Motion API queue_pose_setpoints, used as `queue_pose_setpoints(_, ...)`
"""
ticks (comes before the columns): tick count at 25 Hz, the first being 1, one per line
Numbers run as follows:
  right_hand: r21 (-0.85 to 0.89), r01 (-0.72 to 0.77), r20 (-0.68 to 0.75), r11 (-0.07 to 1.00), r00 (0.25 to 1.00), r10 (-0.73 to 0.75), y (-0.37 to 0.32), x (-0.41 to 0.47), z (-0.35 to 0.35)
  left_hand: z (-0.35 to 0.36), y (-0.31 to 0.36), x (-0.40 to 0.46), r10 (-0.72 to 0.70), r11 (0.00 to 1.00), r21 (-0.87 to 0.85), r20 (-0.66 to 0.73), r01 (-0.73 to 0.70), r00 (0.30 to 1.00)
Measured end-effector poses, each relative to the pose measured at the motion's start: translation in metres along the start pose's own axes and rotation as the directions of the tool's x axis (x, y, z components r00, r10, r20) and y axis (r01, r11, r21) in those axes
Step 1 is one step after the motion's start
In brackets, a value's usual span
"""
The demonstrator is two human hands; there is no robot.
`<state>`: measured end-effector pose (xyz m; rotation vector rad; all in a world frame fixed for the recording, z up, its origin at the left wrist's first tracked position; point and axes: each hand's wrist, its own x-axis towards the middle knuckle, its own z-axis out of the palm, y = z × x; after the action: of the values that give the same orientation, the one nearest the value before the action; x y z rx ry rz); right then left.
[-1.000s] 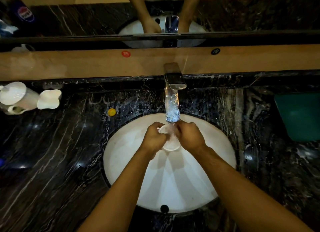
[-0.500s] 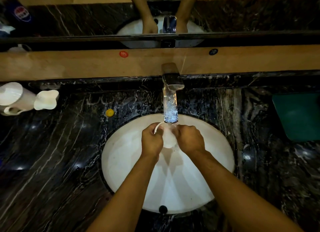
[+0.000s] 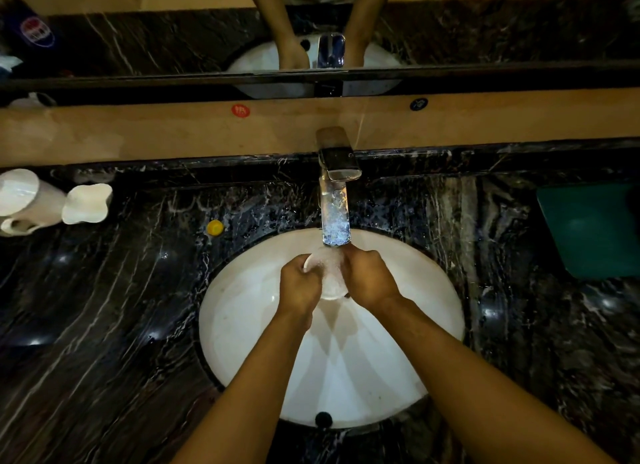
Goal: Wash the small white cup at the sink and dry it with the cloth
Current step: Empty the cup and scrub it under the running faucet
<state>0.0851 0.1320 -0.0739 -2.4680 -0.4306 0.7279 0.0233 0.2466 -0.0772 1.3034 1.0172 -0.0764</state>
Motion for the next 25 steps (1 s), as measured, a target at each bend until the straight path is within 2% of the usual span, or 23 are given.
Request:
queue_pose_setpoints(3,-0.031,-0.052,-0.062,0.998,0.997,0.05,-0.007,-0.003,0.002,0.001,-0.003,-0.007,-0.078,0.988,-0.142,-0.071,0.068,0.994)
queue_pose_setpoints(5,0.014,-0.052,-0.016,0.999,0.999,0.052,-0.009,-0.007,0.004,0.002,-0.006,-0.007,-0.076,0.977,-0.208,-0.092,0.055,0.993)
queue_pose_setpoints(7,0.04,-0.061,0.04,0.997,0.997,0.06,-0.01,-0.01,0.004,0.002,-0.005,-0.007,-0.053,0.984,-0.174,-0.088,0.037,0.995)
queue_pose_setpoints(10,-0.157,-0.115,-0.045,0.981,0.993,0.11,-0.004,0.002,-0.003,0.002,-0.001,-0.012,-0.053,0.995,-0.082,-0.002,0.053,0.999)
queue_pose_setpoints(12,-0.166,-0.096,-0.049,0.981,0.995,0.089,-0.001,0.006,-0.008,-0.003,0.002,-0.011,-0.064,0.997,-0.036,0.028,0.065,0.998)
queue_pose_setpoints(17,0.155,0.044,0.095,0.987,0.994,-0.059,0.005,0.004,-0.01,-0.012,0.006,-0.004,-0.025,0.999,0.042,0.105,0.021,0.994)
queue_pose_setpoints(19,0.402,-0.062,0.131,0.913,0.991,0.01,0.007,0.002,-0.006,-0.011,0.007,-0.002,-0.016,1.0,0.014,0.076,0.015,0.997)
queue_pose_setpoints(21,0.621,-0.223,0.165,0.751,0.974,0.153,0.004,0.0,-0.003,-0.01,0.008,0.0,-0.048,0.997,-0.067,0.028,0.049,0.998)
queue_pose_setpoints(22,0.67,-0.259,0.163,0.696,0.966,0.203,0.003,-0.002,-0.002,-0.009,0.006,0.001,-0.082,0.99,-0.118,0.011,0.083,0.997)
queue_pose_setpoints(25,0.635,-0.123,-0.043,0.762,0.98,0.194,-0.002,-0.013,0.003,0.002,-0.001,0.002,-0.165,0.954,-0.249,0.027,0.167,0.986)
